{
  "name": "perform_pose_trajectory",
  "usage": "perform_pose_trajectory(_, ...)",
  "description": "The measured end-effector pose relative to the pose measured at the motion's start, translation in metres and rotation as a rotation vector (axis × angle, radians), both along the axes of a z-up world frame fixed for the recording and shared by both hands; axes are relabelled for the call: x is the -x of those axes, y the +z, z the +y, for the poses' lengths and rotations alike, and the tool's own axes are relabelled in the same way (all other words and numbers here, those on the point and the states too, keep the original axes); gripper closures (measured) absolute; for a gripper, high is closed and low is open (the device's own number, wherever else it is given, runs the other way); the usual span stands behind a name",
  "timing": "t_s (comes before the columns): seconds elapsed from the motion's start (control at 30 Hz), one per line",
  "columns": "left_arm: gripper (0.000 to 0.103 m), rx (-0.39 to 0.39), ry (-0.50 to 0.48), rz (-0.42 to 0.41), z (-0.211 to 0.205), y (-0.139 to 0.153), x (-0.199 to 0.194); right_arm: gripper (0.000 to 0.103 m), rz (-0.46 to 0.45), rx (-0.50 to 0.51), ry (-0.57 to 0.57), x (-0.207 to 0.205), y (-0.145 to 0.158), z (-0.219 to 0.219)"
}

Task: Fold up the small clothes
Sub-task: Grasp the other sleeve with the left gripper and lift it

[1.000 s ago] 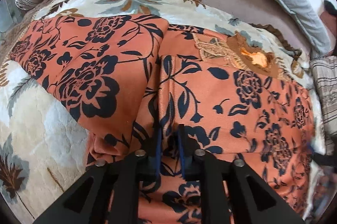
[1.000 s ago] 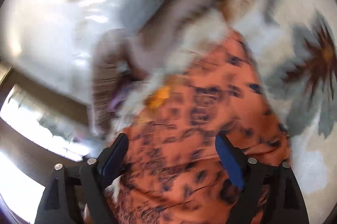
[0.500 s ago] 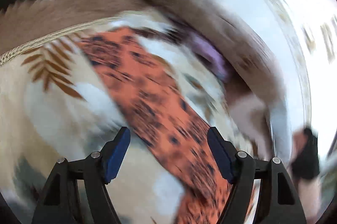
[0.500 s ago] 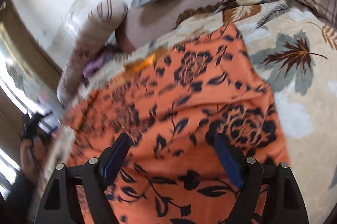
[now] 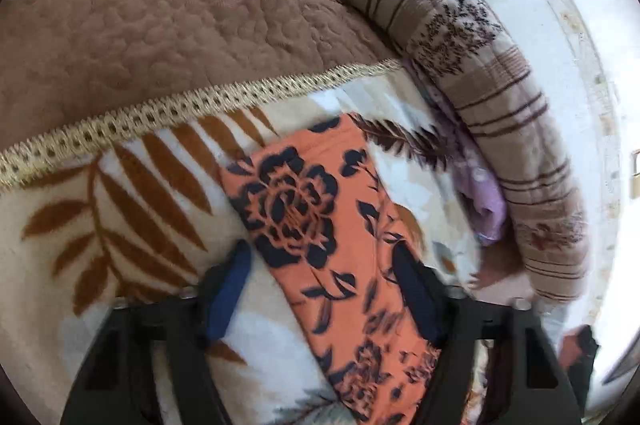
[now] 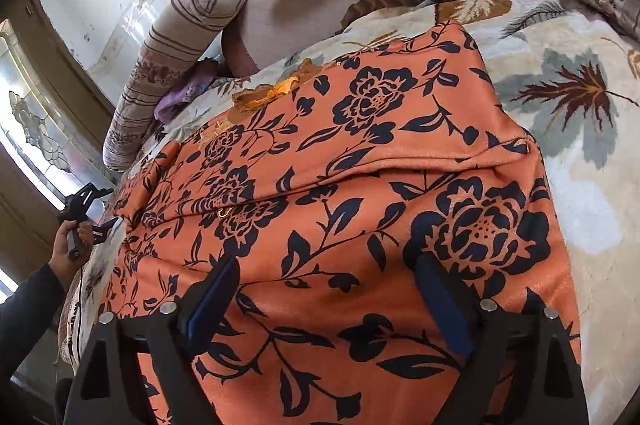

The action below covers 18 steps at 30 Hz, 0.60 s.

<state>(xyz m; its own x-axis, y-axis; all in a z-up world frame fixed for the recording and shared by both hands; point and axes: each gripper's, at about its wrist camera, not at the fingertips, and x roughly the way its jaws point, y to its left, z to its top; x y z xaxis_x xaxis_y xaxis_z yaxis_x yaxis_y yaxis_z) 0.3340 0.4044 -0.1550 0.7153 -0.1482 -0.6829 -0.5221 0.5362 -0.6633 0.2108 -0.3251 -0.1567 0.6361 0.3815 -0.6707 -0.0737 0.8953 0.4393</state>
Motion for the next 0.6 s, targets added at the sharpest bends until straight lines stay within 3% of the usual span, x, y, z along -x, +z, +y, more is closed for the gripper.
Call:
perform_pose_trajectory(0.03, 0.099, -0.041, -0.004, 0.050, 0.001, 0.000, -0.004, 0.012, 0.000, -0.001, 0.000, 0.000, 0.000, 0.000)
perform_pose_trajectory(0.07, 0.098, -0.064, -0.023, 0.094, 0.002, -0.003, -0.009, 0.012, -0.001, -0.002, -0.001, -0.001, 0.000, 0.001)
perform_pose_trajectory(0.13, 0.098, -0.108, -0.030, 0.086, 0.002, 0.003, -0.009, 0.012, -0.002, -0.009, -0.001, -0.001, 0.000, 0.000)
perform_pose_trajectory(0.23, 0.098, -0.277, -0.067, 0.050, -0.023, 0.043, -0.009, 0.012, -0.005, -0.025, -0.002, 0.000, -0.001, -0.002)
perform_pose_trajectory(0.3, 0.098, -0.384, -0.135, -0.049, -0.055, 0.089, -0.002, 0.012, -0.007, -0.031, -0.002, 0.001, -0.001, -0.003)
perform_pose_trajectory(0.4, 0.098, -0.477, -0.253, -0.202, -0.117, 0.151, 0.011, 0.012, -0.011, -0.043, -0.004, 0.002, -0.001, -0.005)
perform_pose_trajectory(0.5, 0.098, -0.529, -0.407, -0.347, -0.195, 0.201, 0.026, 0.012, -0.013, -0.046, -0.004, 0.002, 0.000, -0.005)
perform_pose_trajectory(0.6, 0.098, -0.554, -0.576, -0.454, -0.287, 0.229, 0.034, 0.012, -0.017, -0.057, -0.007, 0.004, 0.000, -0.006)
